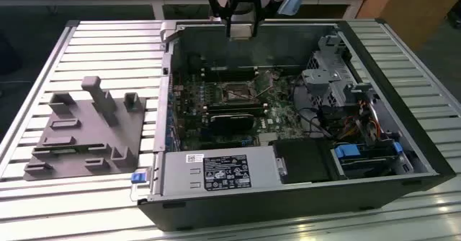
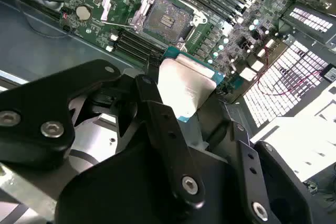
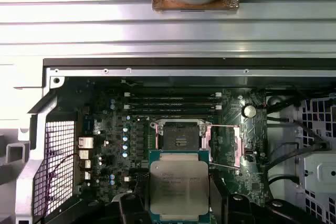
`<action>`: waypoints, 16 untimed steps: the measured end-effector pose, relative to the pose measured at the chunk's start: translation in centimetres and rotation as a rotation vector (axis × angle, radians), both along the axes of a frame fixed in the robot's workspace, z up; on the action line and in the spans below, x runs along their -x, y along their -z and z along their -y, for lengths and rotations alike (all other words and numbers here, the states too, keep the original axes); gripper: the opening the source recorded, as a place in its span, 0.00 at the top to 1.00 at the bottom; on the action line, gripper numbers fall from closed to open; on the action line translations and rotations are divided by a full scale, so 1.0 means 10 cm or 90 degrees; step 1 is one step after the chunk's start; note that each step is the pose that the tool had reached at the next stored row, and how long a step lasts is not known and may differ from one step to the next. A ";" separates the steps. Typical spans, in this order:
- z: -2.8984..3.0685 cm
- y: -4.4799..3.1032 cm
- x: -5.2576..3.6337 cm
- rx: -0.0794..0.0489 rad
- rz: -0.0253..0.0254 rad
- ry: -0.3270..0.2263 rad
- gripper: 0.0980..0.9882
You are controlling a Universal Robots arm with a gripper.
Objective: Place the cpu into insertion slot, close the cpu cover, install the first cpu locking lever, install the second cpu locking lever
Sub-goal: 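Place the cpu into insertion slot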
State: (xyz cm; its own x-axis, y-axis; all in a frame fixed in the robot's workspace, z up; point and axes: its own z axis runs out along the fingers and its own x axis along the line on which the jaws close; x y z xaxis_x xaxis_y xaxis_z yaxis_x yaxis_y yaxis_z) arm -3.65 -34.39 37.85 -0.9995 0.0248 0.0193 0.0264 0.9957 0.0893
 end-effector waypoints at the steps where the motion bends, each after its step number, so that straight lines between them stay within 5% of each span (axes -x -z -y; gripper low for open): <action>1: 0.000 0.000 0.000 0.000 0.0000 0.000 0.50; 16: 0.000 0.071 0.000 0.004 0.0000 0.000 0.50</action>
State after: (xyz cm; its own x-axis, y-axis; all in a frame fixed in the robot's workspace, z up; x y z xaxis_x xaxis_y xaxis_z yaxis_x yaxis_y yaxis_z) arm -3.65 -34.38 37.13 -0.9995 0.0249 0.0192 0.0264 0.9962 0.0829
